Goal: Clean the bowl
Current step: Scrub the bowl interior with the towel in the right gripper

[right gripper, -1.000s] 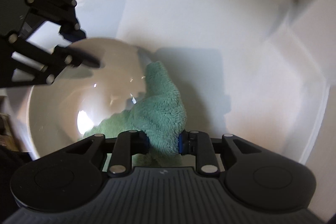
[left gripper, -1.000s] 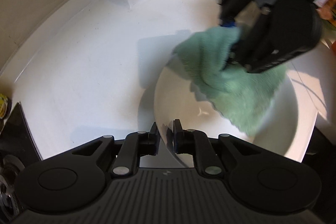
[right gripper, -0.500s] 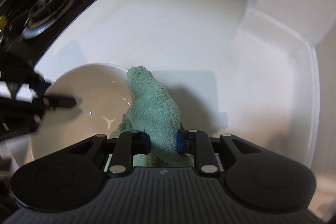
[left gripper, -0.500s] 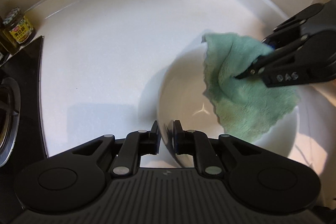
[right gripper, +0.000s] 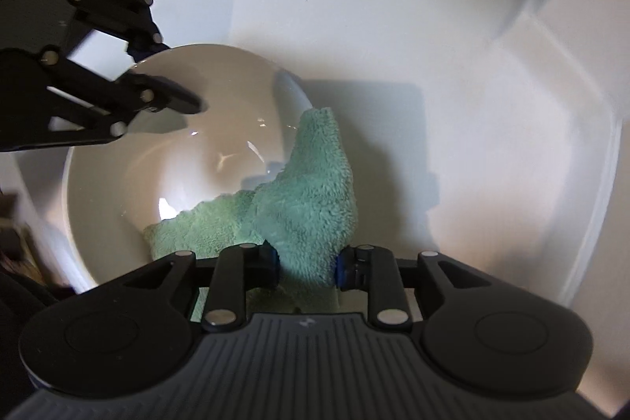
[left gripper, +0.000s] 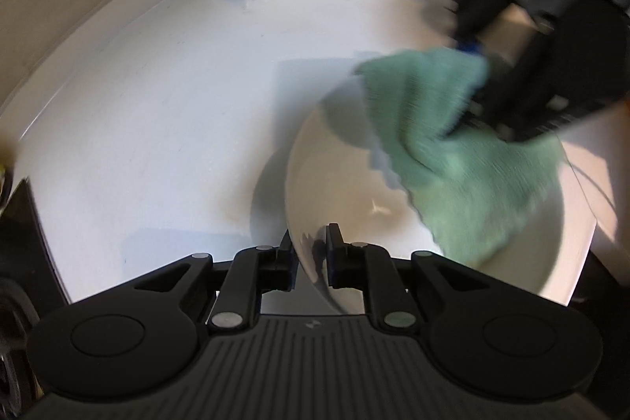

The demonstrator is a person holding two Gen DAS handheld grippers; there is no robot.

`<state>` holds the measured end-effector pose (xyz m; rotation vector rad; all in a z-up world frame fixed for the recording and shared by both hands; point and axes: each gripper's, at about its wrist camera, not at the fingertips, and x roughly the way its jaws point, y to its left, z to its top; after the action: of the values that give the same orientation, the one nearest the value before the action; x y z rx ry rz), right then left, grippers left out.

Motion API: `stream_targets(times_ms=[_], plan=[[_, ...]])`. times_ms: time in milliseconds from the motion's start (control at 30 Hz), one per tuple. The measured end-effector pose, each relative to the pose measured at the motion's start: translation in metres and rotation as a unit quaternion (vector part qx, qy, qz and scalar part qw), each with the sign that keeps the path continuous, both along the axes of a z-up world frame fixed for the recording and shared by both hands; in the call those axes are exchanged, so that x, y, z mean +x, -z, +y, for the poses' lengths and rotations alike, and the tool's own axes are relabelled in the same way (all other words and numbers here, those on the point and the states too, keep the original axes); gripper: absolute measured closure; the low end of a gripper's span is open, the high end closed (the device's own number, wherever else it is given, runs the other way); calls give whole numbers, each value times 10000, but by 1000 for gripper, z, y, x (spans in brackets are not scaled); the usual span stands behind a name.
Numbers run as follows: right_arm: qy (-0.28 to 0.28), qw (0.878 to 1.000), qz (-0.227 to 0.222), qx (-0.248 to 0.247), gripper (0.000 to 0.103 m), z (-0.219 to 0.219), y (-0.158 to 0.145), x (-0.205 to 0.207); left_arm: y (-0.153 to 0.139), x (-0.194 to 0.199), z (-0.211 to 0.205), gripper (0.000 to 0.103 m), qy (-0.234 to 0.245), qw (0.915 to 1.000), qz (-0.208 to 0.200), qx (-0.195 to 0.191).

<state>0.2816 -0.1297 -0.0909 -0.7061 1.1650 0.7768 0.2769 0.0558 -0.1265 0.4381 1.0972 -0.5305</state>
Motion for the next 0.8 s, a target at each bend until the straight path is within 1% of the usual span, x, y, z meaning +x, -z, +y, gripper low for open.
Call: stream_targets(times_ms=[100,167,233,300,367,467,500,600,667,733,800], plan=[[-432,9982,-420,-67,79,18,0,7,1,5,0,88,0,10000,1,18],[-586,9968,-539,-33,79,23,1,7,1,7,4,88,-203,9998,10,-87],[-621,9961,-620,22,79,24,2,6,0,8,8,88,-495,9985,21,-228],[-340,9978,-533,210,81,19,1,8,-2,4,13,88,-960,9945,27,-421],[211,9977,-379,517,83,9,0,13,-5,-5,16,88,-1422,9880,-3,-598],[829,9926,-249,850,83,-1,0,12,-2,-3,12,88,-1852,9800,-20,-724],[976,9908,-247,903,83,-4,0,10,0,-1,9,88,-1916,9791,-44,-683],[1307,9863,-354,937,83,-8,2,-3,10,17,-3,91,-1717,9842,-165,-389],[1389,9853,-383,915,84,-11,4,-13,10,32,5,91,-1527,9877,-155,-309],[1267,9879,-319,839,85,-13,5,-21,21,45,6,91,-1275,9914,-126,-278],[871,9940,-150,647,84,-13,4,-31,34,56,3,91,-955,9951,-106,-237]])
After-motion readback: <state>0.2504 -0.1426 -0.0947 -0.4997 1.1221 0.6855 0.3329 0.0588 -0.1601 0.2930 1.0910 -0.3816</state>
